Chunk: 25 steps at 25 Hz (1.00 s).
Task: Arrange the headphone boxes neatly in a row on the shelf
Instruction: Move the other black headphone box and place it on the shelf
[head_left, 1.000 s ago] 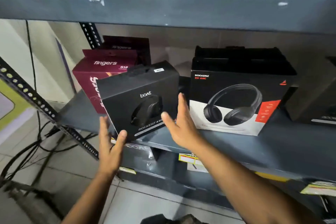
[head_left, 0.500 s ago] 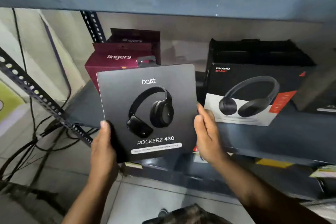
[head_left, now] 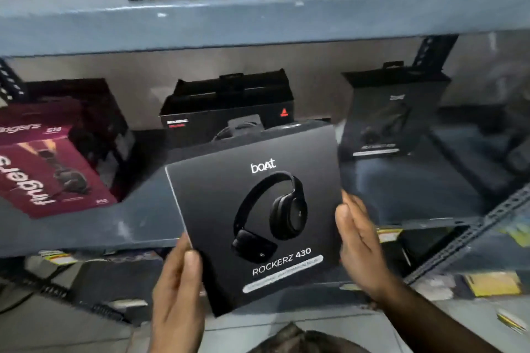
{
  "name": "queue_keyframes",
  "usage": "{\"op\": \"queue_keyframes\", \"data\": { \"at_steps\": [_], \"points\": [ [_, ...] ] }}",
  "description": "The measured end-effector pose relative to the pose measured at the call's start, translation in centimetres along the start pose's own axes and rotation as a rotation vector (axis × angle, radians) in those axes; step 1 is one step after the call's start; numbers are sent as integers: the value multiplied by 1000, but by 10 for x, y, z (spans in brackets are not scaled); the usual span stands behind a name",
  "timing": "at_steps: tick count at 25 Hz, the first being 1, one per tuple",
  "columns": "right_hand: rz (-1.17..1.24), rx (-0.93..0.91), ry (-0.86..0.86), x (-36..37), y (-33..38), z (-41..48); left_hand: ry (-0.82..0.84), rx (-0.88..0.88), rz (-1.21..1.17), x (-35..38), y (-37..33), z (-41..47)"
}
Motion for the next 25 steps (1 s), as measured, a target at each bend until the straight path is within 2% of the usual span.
{"op": "queue_keyframes", "data": {
  "at_steps": [4, 7, 11, 16, 18, 20, 22, 25],
  "points": [
    [5, 159, -197, -116, -50, 27, 445, -34, -49, 116, 34, -7],
    [6, 218, -263, -167, -81, 53, 636, -48, 36, 194, 53, 4],
    [-27, 210, -325, -193, -110, 88, 653, -30, 100, 252, 69, 30],
    [5, 203, -385, -193, -138, 107, 592, 19, 113, 279, 85, 59],
    [119, 208, -419, -195, -141, 116, 584, 10, 127, 281, 91, 66],
    [345, 233, -441, -197, -138, 130, 607, -46, 180, 279, 93, 79],
    [536, 325, -381, -201, -128, 146, 698, -118, 216, 284, 89, 99],
    [577, 492, -222, -208, -119, 160, 793, -144, 246, 298, 83, 122]
  ]
}}
Point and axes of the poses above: each hand's wrist, its own z-axis towards the middle knuckle, its own x-axis out of the palm, y = z × x, the point moved 1 cm from there along z, towards the middle knuckle, and after that the axes turned 3 degrees about -z, right-handed, at the moved point
